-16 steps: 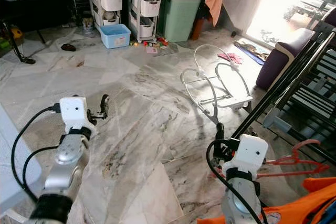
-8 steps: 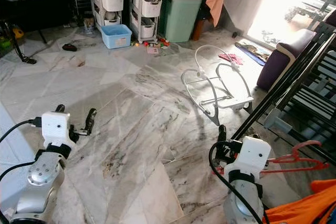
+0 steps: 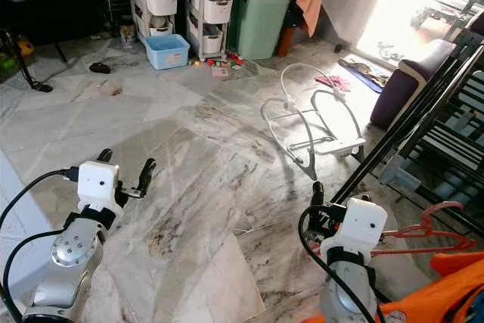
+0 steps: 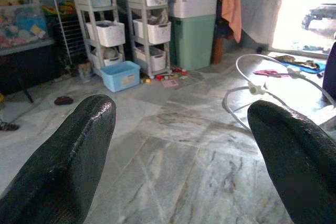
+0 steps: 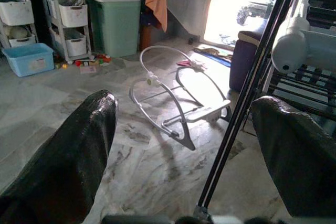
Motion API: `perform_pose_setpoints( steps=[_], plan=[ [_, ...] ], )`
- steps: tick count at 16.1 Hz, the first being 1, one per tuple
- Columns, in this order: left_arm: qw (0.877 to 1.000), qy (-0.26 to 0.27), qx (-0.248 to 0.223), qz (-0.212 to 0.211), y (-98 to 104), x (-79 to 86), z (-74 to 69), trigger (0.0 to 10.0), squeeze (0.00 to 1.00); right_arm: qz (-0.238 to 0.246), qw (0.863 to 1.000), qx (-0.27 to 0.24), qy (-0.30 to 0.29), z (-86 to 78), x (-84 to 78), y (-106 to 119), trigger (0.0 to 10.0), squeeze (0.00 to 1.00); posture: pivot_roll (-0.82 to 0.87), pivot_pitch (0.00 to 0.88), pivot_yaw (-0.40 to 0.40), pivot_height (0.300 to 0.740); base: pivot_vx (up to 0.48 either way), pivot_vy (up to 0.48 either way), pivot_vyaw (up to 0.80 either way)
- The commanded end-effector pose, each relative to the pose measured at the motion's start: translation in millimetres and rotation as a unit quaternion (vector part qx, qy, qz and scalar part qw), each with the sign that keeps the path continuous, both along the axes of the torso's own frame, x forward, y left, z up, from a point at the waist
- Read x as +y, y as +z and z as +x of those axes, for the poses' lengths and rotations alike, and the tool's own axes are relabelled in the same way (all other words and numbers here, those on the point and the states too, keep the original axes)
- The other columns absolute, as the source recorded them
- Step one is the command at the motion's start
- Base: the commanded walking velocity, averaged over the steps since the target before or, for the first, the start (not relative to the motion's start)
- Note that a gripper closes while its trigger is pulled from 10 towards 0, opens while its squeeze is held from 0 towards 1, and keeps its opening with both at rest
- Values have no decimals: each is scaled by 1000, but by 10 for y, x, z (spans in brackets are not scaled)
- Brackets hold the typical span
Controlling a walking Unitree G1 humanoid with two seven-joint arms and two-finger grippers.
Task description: Hang hanger
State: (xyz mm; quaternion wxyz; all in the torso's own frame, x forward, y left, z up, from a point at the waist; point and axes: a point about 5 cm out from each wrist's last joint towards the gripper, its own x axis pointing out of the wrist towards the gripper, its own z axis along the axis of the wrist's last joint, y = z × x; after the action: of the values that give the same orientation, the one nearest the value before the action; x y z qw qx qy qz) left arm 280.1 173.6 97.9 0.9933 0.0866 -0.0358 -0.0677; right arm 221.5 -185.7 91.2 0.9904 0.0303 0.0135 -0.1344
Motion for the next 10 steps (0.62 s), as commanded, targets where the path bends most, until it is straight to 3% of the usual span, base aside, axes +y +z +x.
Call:
perform_pose_setpoints(
  steps=[1,7,9,10],
  plan=[
    [1000,-24,0,0,18,-91,28,10000,0,-4,1000,9,-10,-31,-45,-40,10000,0,188,40,-153,740,0,0,0],
    [998,-31,23,-40,27,-178,208,10000,0,-2,1000,-1,-8,63,-32,-23,10000,0,203,26,-140,740,0,0,0],
    [995,-27,54,-78,29,-172,246,10000,0,4,1000,1,-14,36,-43,-39,10000,0,203,33,-149,740,0,0,0],
    [994,-24,48,-93,60,-171,243,10000,0,7,1000,6,-13,14,-36,-56,10000,0,202,32,-154,740,0,0,0]
  ],
)
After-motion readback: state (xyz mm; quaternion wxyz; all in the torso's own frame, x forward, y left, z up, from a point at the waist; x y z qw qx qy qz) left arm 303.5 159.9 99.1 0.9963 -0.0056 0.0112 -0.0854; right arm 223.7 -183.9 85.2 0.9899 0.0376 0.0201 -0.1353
